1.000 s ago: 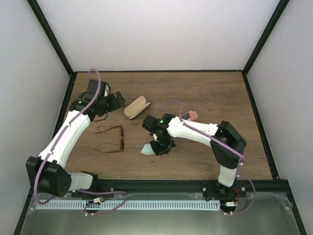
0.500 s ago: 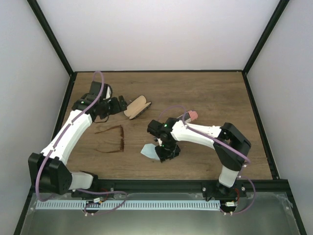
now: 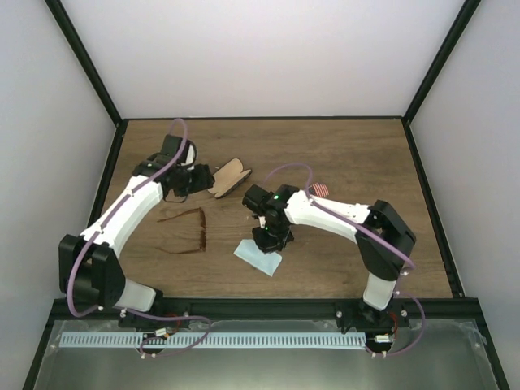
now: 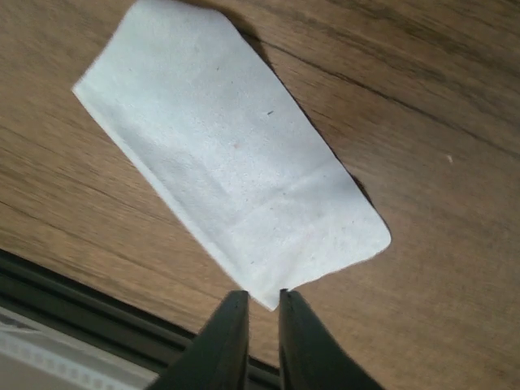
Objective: Organize the sunglasses
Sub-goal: Adjust the glasses cleaning cloth at the center of the board, then adjust the sunglasses case at the center of the board.
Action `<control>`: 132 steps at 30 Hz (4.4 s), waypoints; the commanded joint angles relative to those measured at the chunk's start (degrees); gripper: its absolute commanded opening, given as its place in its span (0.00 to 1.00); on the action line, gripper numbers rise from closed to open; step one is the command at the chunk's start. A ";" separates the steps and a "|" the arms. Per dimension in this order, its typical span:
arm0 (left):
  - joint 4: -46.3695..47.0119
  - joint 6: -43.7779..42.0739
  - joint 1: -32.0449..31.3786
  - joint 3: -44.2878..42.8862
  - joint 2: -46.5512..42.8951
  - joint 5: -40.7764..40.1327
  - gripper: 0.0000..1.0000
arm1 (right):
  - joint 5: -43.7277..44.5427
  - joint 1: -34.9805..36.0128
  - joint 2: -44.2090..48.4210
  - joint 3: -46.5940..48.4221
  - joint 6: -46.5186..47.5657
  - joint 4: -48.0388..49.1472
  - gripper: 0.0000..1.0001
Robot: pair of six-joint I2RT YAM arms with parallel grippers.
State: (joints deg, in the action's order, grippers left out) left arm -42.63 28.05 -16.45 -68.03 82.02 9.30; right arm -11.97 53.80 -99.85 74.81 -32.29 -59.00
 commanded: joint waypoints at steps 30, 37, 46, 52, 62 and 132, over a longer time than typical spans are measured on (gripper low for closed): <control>2.93 1.47 -0.25 -3.38 7.46 -5.26 0.81 | 2.56 0.79 -6.16 4.86 -1.20 4.45 0.11; 4.56 3.13 -0.25 -3.44 7.47 -4.12 0.95 | -0.39 -15.83 -10.59 21.20 1.07 6.54 0.39; 8.23 4.62 -0.47 -5.12 14.60 -3.83 0.65 | -2.64 -22.14 -43.54 64.67 4.38 -3.10 0.62; 8.36 3.72 -2.11 -7.25 22.02 -2.25 0.50 | -7.31 -23.83 -43.65 55.95 5.75 4.44 0.58; 5.73 3.67 -4.51 -6.75 26.32 -0.94 0.50 | -12.46 -23.30 -37.31 44.31 10.69 7.53 0.24; -6.16 -0.41 -8.09 -15.94 36.97 1.86 0.53 | -5.74 -23.95 -12.83 22.91 12.79 27.89 0.66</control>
State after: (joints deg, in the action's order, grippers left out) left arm -45.89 28.27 -23.05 -82.96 116.97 8.91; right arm -16.16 29.69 -113.49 94.76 -19.38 -28.27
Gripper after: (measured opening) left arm 0.534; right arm 0.636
